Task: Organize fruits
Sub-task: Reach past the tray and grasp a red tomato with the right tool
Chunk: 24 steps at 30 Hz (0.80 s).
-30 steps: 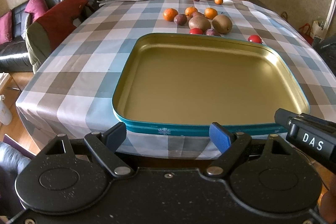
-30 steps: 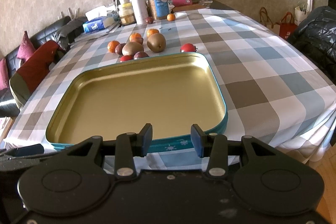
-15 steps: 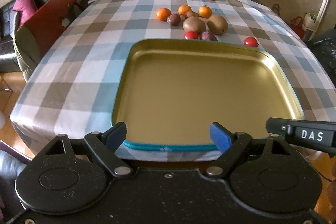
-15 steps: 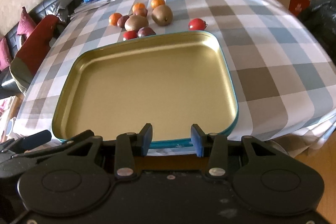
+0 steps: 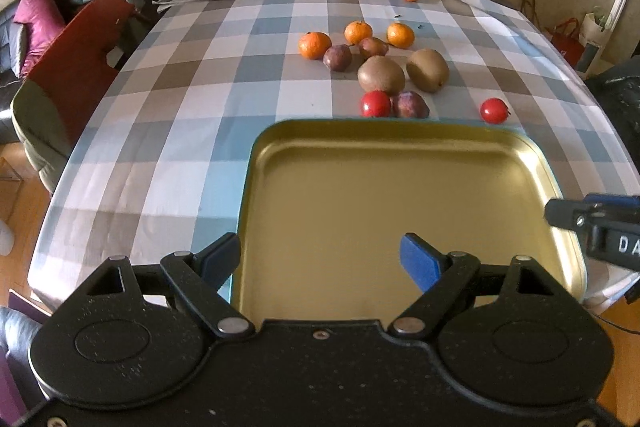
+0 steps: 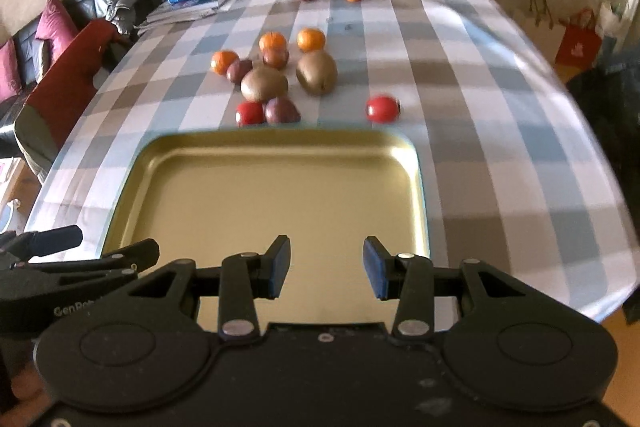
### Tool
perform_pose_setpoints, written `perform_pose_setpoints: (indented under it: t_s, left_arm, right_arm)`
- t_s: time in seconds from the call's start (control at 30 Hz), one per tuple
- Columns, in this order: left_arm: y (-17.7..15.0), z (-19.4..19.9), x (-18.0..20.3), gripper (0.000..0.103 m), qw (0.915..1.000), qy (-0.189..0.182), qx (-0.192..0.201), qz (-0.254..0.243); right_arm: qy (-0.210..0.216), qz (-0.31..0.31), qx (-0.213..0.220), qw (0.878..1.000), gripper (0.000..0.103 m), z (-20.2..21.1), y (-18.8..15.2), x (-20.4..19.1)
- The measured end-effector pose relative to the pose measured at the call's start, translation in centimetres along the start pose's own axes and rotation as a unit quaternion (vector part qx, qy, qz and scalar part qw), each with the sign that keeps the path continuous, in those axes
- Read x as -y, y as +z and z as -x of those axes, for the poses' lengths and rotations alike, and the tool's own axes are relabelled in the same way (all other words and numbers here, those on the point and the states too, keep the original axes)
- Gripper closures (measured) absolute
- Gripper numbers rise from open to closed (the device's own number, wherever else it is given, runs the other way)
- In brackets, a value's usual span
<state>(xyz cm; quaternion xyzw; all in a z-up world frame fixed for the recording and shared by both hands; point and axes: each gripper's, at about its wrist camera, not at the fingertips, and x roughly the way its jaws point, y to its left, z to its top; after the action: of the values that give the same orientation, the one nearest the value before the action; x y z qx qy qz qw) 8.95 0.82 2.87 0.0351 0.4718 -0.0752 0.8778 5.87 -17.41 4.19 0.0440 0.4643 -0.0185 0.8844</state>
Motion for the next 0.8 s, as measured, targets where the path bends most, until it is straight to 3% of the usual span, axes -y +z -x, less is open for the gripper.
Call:
perform_pose_setpoints:
  t_s: [0.3, 0.53, 0.63, 0.8]
  left_arm:
    - [4.4, -1.2, -0.9, 0.016, 0.9999, -0.003, 0.007, 0.007]
    - [6.9, -2.4, 0.9, 0.016, 0.9965, -0.033, 0.028, -0.072]
    - [7.6, -2.9, 1.2, 0.016, 0.9969, -0.021, 0.045, -0.062]
    - [8.8, -4.6, 0.6, 0.021, 0.9988, -0.039, 0.015, -0.026]
  right_arm:
    - [-0.024, 0.001, 0.012, 1.0, 0.059, -3.0, 6.4, 0.8]
    - [-0.04, -0.005, 0.043, 0.998, 0.059, -4.5, 10.3, 2.0]
    - [-0.042, -0.002, 0.045, 0.998, 0.061, -5.2, 11.6, 2.4]
    - [-0.049, -0.019, 0.03, 0.998, 0.062, -7.3, 12.9, 3.2]
